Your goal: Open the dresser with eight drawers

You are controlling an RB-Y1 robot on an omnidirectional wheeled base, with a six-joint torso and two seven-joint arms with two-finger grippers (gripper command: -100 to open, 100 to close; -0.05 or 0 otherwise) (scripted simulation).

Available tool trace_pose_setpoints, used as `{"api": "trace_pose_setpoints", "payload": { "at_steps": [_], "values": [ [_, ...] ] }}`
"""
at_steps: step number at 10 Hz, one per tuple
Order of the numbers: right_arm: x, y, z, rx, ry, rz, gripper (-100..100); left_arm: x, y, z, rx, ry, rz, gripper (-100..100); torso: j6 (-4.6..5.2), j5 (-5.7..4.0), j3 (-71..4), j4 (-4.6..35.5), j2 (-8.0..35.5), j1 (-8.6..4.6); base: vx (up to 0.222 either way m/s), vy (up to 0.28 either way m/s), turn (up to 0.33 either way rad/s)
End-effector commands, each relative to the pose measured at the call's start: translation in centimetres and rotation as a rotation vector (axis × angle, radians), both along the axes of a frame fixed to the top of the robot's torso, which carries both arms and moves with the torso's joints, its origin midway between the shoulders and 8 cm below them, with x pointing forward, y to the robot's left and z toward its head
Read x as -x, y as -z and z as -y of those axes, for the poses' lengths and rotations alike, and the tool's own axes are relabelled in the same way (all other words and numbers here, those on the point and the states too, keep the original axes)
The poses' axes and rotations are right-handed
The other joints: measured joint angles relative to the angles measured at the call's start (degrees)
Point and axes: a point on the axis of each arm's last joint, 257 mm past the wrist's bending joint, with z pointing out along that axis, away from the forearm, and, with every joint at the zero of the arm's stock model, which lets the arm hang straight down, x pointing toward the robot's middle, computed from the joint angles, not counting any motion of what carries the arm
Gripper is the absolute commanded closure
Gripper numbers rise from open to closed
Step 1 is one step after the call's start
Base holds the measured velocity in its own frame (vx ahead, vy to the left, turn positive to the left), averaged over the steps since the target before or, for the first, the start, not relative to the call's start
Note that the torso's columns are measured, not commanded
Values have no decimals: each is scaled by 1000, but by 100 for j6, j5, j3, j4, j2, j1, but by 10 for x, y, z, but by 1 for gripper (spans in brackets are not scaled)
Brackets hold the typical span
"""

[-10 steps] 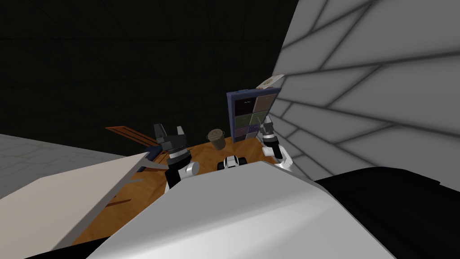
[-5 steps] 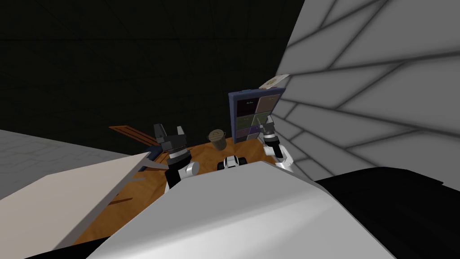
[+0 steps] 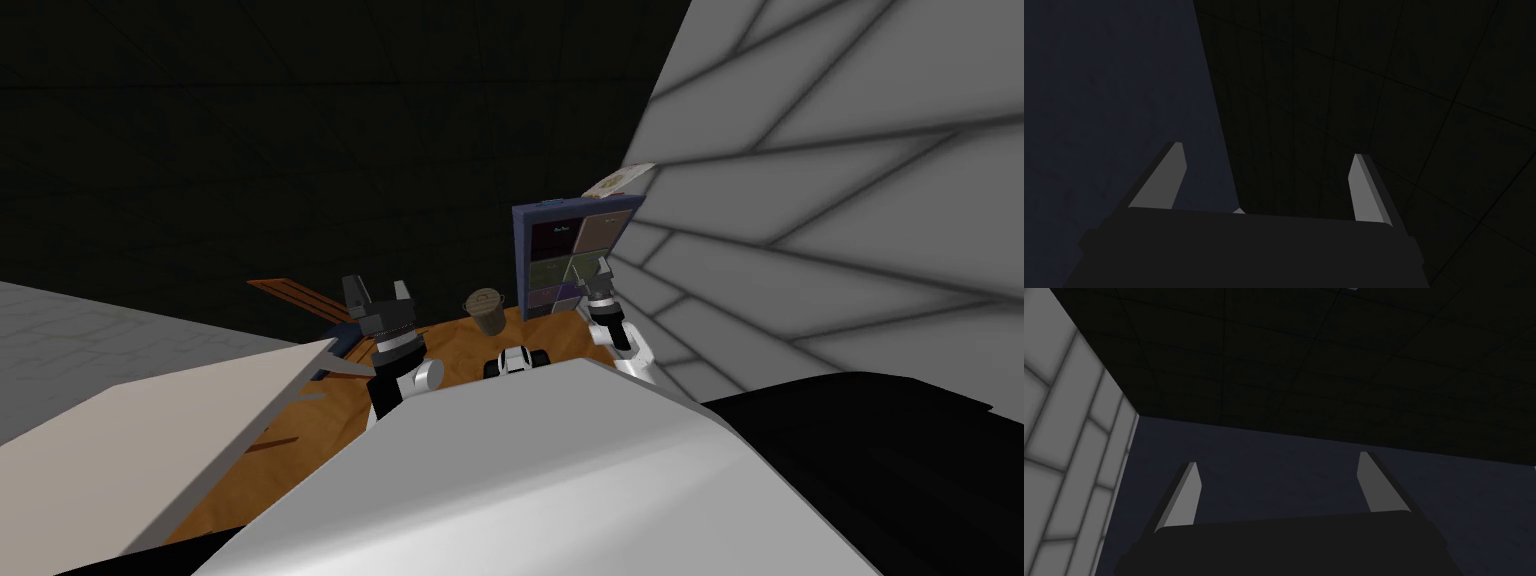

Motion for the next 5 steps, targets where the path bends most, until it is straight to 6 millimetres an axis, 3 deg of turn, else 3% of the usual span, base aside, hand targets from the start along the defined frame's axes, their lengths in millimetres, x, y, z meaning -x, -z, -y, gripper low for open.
{"api": "trace_pose_setpoints", "payload": {
  "at_steps": [1,5],
  "values": [
    [-1,2,4,62,45,2,-100,0,0,0,0,0,0,0,3,0,-2,-1,-1,-2,31,7,-10],
    [-4,16,20,211,154,-12,-100,0,0,0,0,0,0,0,3,-1,4,2,9,-4,52,12,38]
  ]
}}
